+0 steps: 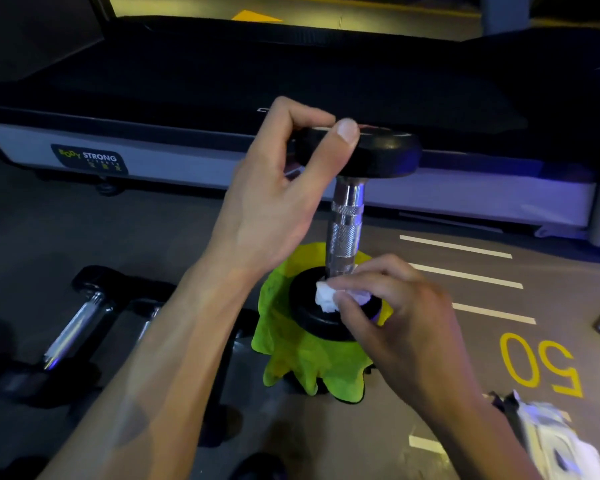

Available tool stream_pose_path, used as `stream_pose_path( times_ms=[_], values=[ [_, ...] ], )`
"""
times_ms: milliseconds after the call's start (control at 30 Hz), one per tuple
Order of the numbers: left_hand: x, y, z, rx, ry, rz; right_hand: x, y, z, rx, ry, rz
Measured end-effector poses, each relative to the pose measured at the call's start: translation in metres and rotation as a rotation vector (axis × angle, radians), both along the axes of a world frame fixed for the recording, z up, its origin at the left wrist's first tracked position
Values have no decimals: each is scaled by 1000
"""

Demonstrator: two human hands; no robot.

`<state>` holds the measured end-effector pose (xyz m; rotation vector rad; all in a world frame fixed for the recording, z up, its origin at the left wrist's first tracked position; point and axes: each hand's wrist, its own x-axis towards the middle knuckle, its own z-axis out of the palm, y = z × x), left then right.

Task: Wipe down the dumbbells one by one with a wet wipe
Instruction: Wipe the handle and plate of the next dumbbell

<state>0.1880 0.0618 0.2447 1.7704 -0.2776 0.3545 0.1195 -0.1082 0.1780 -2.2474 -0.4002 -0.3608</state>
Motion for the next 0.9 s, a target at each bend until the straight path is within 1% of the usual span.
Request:
stream_pose_path(
  times_ms=[100, 167, 200, 267, 333, 433, 500, 533, 600, 767, 800, 900],
  values=[
    [-4, 1, 2, 45, 25, 49, 3, 6, 10, -58, 109, -20],
    [-6, -3, 4, 90, 33, 88, 5, 10, 7, -92, 91, -60],
    [-7, -4, 6, 97, 29, 103, 6, 11, 4, -76, 76, -68],
    [-7, -5, 7, 61, 21, 103, 9, 7, -1, 62, 114, -28],
    [-6, -3, 7, 12, 26, 77, 18, -5, -4, 231, 222, 83],
    [-5, -1, 6, -40, 37, 45, 31, -18, -6, 378, 319, 198],
    [-4, -1, 6, -55, 38, 45, 33, -16, -10, 455, 329, 187],
    [-4, -1, 5, -57, 40, 48, 30, -16, -13, 437, 311, 154],
    [-4, -2, 5, -63, 40, 51, 19, -17, -15, 325, 266, 84],
    [-5, -7, 3, -89, 25, 58, 10, -10, -6, 143, 166, 34],
    [-4, -7, 2, -102, 24, 56, 14, -9, -7, 168, 164, 21],
    [-2, -5, -1, -131, 26, 28, 20, -8, -13, 380, 224, 13]
  ],
)
